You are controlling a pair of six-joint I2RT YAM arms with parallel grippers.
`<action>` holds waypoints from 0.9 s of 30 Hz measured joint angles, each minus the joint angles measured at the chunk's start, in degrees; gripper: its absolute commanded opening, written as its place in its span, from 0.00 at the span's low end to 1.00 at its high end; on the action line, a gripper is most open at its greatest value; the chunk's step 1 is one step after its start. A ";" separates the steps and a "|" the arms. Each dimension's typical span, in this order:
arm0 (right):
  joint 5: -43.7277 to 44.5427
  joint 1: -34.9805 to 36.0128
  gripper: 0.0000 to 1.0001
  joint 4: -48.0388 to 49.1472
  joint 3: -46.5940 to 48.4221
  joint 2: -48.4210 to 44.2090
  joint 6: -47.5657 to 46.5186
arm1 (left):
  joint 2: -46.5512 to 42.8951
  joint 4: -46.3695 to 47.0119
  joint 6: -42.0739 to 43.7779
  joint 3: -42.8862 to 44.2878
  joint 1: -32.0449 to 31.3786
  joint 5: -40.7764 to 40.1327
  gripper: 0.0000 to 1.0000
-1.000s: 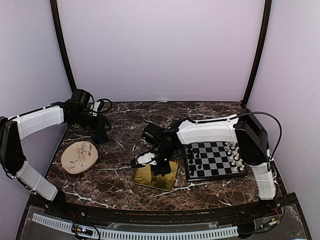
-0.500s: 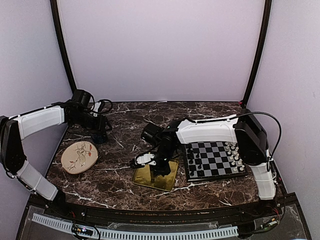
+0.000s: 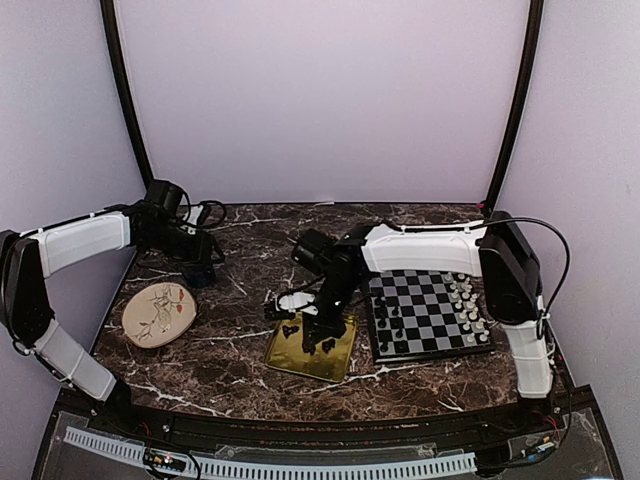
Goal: Set up the chess pieces on the board
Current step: Place the pawn at e7.
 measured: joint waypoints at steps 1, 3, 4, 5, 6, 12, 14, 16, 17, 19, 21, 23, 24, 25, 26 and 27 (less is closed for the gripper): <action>0.09 -0.92 0.02 0.00 -0.22 -0.61 -0.02 | 0.04 0.00 0.00 0.00 0.00 0.00 0.48; 0.33 -3.15 0.02 0.00 -0.85 -2.40 -0.02 | 0.11 0.00 0.00 0.00 0.00 0.00 0.47; 0.48 -4.66 0.02 0.00 -1.36 -3.58 -0.02 | 0.15 0.00 0.02 0.00 0.00 0.02 0.47; 0.61 -6.21 0.02 -0.02 -1.70 -4.74 0.00 | 0.22 0.00 0.02 0.00 0.00 0.02 0.47; 0.76 -8.28 0.02 -0.02 -2.08 -6.23 0.02 | 0.26 0.00 0.02 0.00 0.00 0.04 0.48; 2.12 -19.63 0.02 1.14 -4.81 -13.31 0.74 | 0.70 0.00 0.24 0.00 0.00 0.13 0.47; 2.78 -22.77 0.02 1.77 -6.86 -15.52 1.09 | 0.79 0.00 0.31 0.00 0.00 0.13 0.48; 3.34 -25.77 0.02 2.43 -9.70 -17.70 1.53 | 0.79 0.00 0.37 0.00 0.00 0.15 0.47; 3.56 -26.80 0.02 2.69 -10.84 -18.47 1.70 | 0.79 0.00 0.39 0.00 0.00 0.17 0.48; 3.87 -28.46 0.02 3.26 -13.14 -19.63 1.92 | 0.79 0.00 0.42 0.00 0.00 0.17 0.48; 4.63 -29.55 0.02 4.68 -16.04 -20.74 2.05 | 0.81 0.00 0.42 0.00 0.00 0.17 0.48; 5.75 -29.94 0.02 5.62 -19.50 -21.81 2.10 | 0.81 -0.02 0.44 0.00 0.00 0.22 0.47; 6.29 -29.92 0.02 5.97 -20.85 -22.05 2.12 | 0.81 -0.02 0.44 0.00 0.00 0.22 0.48; 6.69 -29.88 0.02 6.19 -21.86 -22.08 2.10 | 0.81 -0.02 0.44 0.00 0.00 0.24 0.47; 7.02 -29.88 0.03 6.60 -22.73 -22.08 2.10 | 0.83 -0.02 0.46 0.00 0.00 0.26 0.48; 7.41 -29.83 0.03 6.97 -23.63 -22.08 2.10 | 0.85 -0.02 0.44 0.00 0.00 0.33 0.48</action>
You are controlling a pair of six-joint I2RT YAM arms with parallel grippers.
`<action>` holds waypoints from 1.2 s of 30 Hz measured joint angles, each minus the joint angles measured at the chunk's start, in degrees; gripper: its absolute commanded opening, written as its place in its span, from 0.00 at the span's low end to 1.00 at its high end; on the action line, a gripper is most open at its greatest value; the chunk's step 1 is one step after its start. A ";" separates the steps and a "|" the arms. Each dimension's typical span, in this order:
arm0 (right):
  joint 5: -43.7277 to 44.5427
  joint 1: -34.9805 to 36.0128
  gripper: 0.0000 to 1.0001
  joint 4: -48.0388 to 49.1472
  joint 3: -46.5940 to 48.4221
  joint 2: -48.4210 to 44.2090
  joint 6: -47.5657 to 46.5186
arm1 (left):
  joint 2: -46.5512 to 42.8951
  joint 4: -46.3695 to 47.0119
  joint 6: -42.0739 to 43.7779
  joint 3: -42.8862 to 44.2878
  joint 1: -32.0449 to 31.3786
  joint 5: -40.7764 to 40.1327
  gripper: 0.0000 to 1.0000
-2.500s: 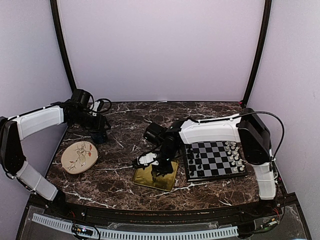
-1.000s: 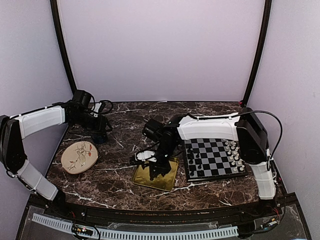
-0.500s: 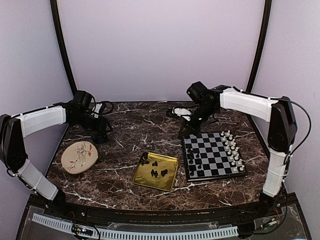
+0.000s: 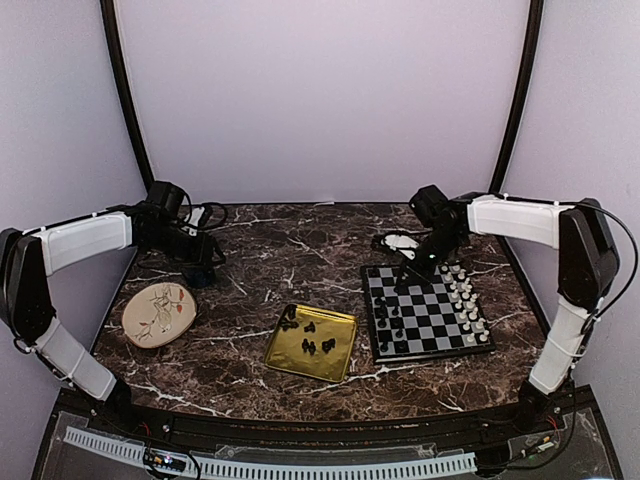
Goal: Set up the chess pieces on the board
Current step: Place the pawn at e7.
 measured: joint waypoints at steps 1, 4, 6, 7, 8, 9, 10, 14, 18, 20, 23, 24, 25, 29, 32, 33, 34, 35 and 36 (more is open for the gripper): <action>0.37 0.13 0.03 0.26 -0.50 0.00 0.00 | 0.04 0.00 0.02 0.00 0.00 0.07 0.48; 1.42 0.50 0.03 1.66 -1.88 0.00 -0.04 | 0.15 0.00 0.04 0.00 0.00 0.13 0.48; 1.95 0.96 0.03 2.40 -2.54 0.00 -0.04 | 0.15 0.02 0.15 0.00 0.00 0.15 0.48; 2.12 1.25 0.03 2.67 -2.84 0.00 -0.04 | 0.15 0.02 0.17 0.00 0.00 0.17 0.47; 2.23 1.57 0.03 2.89 -3.04 0.02 -0.04 | 0.15 0.00 0.20 0.00 0.00 0.24 0.48; 2.25 1.90 0.04 3.08 -3.15 0.09 -0.04 | 0.15 0.02 0.20 0.00 0.00 0.28 0.47; 2.32 2.21 0.04 3.28 -3.17 0.13 -0.04 | 0.15 0.00 0.20 0.00 0.00 0.33 0.47; 2.69 3.13 0.04 4.07 -3.15 0.79 0.00 | 0.15 0.00 0.24 0.00 0.00 0.48 0.48; 3.69 3.56 0.04 4.22 -3.15 2.27 0.00 | 0.15 0.02 0.24 0.00 0.00 0.57 0.48; 4.35 3.65 0.04 4.22 -3.15 2.93 0.00 | 0.15 0.00 0.26 0.00 0.00 0.61 0.48; 4.92 3.76 0.04 4.24 -3.15 3.32 0.02 | 0.15 0.00 0.31 0.00 0.00 0.68 0.48; 5.16 3.76 0.04 4.24 -3.15 3.34 0.02 | 0.15 0.00 0.31 0.00 0.00 0.68 0.47; 5.33 3.76 0.04 4.24 -3.15 3.34 0.02 | 0.15 0.00 0.33 0.00 0.00 0.68 0.47; 5.88 3.78 0.05 4.31 -3.15 3.39 0.04 | 0.15 0.00 0.37 0.00 0.00 0.70 0.48; 6.43 3.78 0.10 4.44 -3.15 3.48 0.09 | 0.15 0.00 0.37 0.00 0.00 0.72 0.47; 6.54 3.78 0.11 4.48 -3.15 3.50 0.24 | 0.15 0.00 0.37 0.00 0.00 0.74 0.47; 6.69 3.80 0.12 4.55 -3.15 3.52 0.24 | 0.15 0.00 0.37 0.00 0.00 0.74 0.47; 6.73 3.82 0.13 4.63 -3.15 3.54 0.35 | 0.15 0.00 0.37 0.00 0.00 0.72 0.48; 6.78 3.87 0.13 4.68 -3.15 3.54 0.44 | 0.15 0.00 0.37 0.00 0.00 0.74 0.47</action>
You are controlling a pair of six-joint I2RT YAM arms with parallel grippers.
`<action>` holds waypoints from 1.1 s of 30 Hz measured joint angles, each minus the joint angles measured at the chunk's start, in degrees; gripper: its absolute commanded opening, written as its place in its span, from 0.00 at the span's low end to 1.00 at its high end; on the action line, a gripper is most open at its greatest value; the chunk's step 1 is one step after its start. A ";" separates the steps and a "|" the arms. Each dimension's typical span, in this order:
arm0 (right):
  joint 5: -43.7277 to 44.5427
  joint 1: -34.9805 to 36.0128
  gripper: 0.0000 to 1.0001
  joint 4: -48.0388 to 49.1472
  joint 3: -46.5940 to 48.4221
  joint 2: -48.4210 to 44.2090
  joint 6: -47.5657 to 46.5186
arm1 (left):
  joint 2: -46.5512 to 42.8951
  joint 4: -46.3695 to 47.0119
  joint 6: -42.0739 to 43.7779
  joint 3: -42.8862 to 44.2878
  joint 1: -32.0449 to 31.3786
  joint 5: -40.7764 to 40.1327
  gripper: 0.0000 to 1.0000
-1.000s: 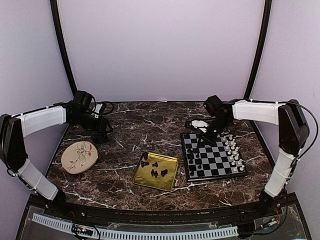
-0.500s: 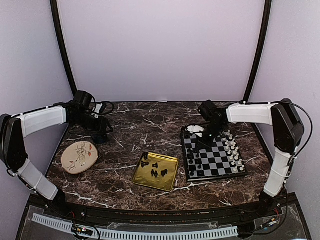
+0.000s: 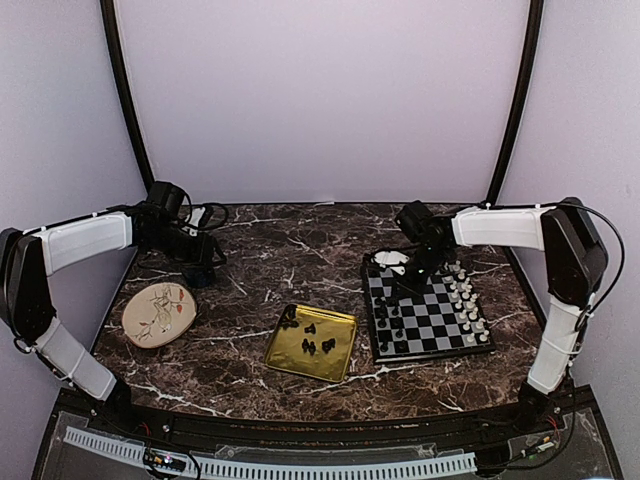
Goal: Set up the chess pieces on the board
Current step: Place the pawn at e7, then pick up the pawn from the storage box.
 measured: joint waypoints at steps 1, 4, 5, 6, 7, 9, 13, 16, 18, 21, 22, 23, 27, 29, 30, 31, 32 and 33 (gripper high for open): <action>0.04 0.04 0.15 0.00 0.00 0.00 0.07 | 0.00 0.00 0.00 0.00 0.00 0.00 0.48; 0.13 0.20 0.17 0.02 0.02 0.00 0.28 | 0.00 0.00 0.00 0.00 0.00 0.02 0.47; 0.15 0.22 0.18 -0.02 0.13 0.00 0.42 | 0.00 0.00 0.00 0.00 0.00 0.04 0.48; 0.11 0.22 0.19 -0.09 0.31 0.00 0.48 | 0.00 0.00 0.00 0.00 0.00 0.09 0.48; 0.09 0.22 0.19 -0.28 0.66 -0.02 0.50 | 0.00 0.00 0.00 0.00 0.00 0.15 0.48; -0.09 0.22 0.20 -1.01 1.53 -0.15 0.55 | 0.00 0.00 0.00 0.00 0.00 0.22 0.48; -0.72 0.22 0.20 -3.19 4.90 -0.96 0.63 | 0.00 0.00 0.00 0.00 0.00 0.33 0.48; -1.31 0.22 0.20 -4.66 8.44 -1.79 0.66 | 0.00 0.00 0.00 0.00 0.00 0.42 0.47; -1.70 0.22 0.20 -5.07 10.40 -2.29 0.66 | 0.00 0.00 0.00 0.00 0.00 0.44 0.48; -2.99 0.52 0.20 -5.73 12.39 -2.82 0.66 | 0.00 0.00 0.00 0.00 0.00 0.44 0.48; -3.28 0.90 0.19 -5.88 12.79 -2.82 0.66 | 0.00 0.00 0.00 0.00 0.00 0.46 0.48; -3.52 1.51 0.19 -5.99 13.14 -2.82 0.63 | 0.00 0.00 0.00 0.00 0.00 0.50 0.48; -4.00 6.45 0.18 -7.26 15.65 -1.51 0.44 | 0.00 0.00 0.00 0.00 0.00 0.81 0.48; -4.07 9.62 0.18 -7.34 17.35 0.24 0.24 | 0.00 0.00 0.00 0.00 0.00 0.87 0.48; -4.04 11.15 0.18 -7.37 18.01 1.27 0.20 | 0.00 0.00 0.00 0.00 0.00 0.87 0.48; -4.02 12.48 0.18 -7.37 18.56 2.25 0.17 | 0.00 0.00 0.00 0.00 0.00 0.87 0.48; -3.91 13.92 0.18 -7.34 19.10 3.45 0.13 | 0.00 0.00 0.00 0.00 0.00 0.87 0.48; -3.80 15.45 0.18 -7.34 19.56 4.85 0.02 | 0.00 0.00 0.00 0.00 0.00 0.87 0.48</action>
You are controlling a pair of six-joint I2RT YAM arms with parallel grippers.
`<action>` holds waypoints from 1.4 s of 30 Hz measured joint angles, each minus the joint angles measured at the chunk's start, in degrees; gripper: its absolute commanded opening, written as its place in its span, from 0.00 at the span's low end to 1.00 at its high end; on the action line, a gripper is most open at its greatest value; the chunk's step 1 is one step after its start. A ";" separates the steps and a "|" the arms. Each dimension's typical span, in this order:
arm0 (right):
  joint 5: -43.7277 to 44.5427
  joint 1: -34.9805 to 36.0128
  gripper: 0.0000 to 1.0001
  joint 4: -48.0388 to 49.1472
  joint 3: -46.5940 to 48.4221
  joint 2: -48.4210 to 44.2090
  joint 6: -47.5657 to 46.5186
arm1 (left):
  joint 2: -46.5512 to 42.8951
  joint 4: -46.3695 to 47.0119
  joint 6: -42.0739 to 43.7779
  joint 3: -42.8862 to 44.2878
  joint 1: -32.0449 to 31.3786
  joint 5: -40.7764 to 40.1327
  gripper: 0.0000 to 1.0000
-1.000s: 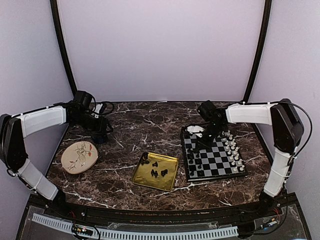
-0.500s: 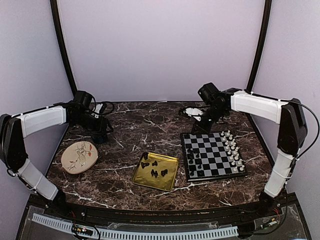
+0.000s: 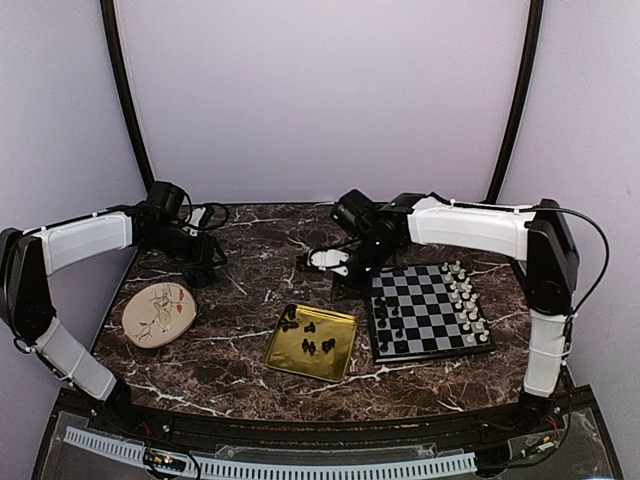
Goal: Set up the chess pieces on the board
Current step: Pick up the pawn from the storage box.
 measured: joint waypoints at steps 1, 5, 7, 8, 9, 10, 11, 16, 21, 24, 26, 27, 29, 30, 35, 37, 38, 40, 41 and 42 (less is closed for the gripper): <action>0.04 1.25 0.18 -0.02 0.22 1.18 -0.02 | 0.00 0.00 0.02 0.00 0.00 0.00 0.48; 0.24 5.77 0.19 -0.68 1.01 5.40 -0.09 | 0.00 0.00 0.02 0.00 0.00 0.00 0.48; 0.26 7.34 0.19 -0.96 1.73 6.88 -0.09 | 0.00 0.00 0.04 0.00 0.00 0.02 0.48; 0.31 8.09 0.19 -0.98 2.12 7.63 -0.11 | 0.00 0.00 0.04 0.00 0.00 0.00 0.48; 0.31 8.66 0.19 -0.98 2.29 8.20 -0.09 | 0.00 0.00 0.04 0.00 0.00 0.04 0.48; 0.35 9.16 0.19 -1.11 2.47 8.59 -0.11 | 0.00 0.00 0.02 0.00 0.00 0.04 0.48; 0.44 9.64 0.19 -1.11 2.58 9.01 -0.11 | 0.00 0.00 0.02 0.00 0.00 0.09 0.48; 0.46 10.78 0.19 -1.16 2.60 10.27 -0.13 | 0.00 0.00 0.04 0.00 0.00 0.17 0.48; 0.39 10.99 0.20 -1.14 2.62 11.02 -0.22 | 0.00 0.00 0.04 0.00 0.00 0.20 0.48; 0.22 11.08 0.20 -1.14 2.80 11.58 -0.22 | 0.00 0.00 0.04 0.00 0.00 0.20 0.48; 0.07 11.13 0.20 -1.11 2.97 12.00 -0.22 | 0.00 0.00 0.07 0.00 0.00 0.20 0.48; 0.00 11.19 0.20 -1.11 3.08 12.24 -0.22 | 0.00 0.00 0.07 0.00 0.00 0.20 0.48; -0.04 11.30 0.19 -1.14 3.45 12.72 -0.22 | 0.00 0.02 0.07 0.00 0.00 0.20 0.48; -0.07 11.37 0.18 -1.07 3.61 12.87 -0.20 | 0.00 0.00 0.07 0.00 0.00 0.20 0.48; -0.46 11.52 0.13 -1.03 4.55 14.01 -0.02 | 0.00 0.00 0.09 0.00 0.00 0.20 0.48; -0.63 11.52 0.13 -1.05 4.83 14.40 0.02 | 0.00 0.00 0.09 0.00 0.00 0.22 0.48; -0.68 11.52 0.13 -1.07 4.94 14.53 0.04 | 0.00 0.00 0.09 0.00 0.00 0.22 0.48; -0.83 11.52 0.13 -1.09 5.35 14.73 0.04 | 0.00 0.00 0.09 0.00 0.00 0.22 0.48; -0.85 11.52 0.12 -1.07 5.44 14.78 0.04 | 0.00 0.00 0.09 0.00 0.00 0.24 0.48; -0.85 11.52 0.11 -1.07 5.46 14.80 0.04 | 0.00 0.00 0.11 0.00 0.00 0.28 0.48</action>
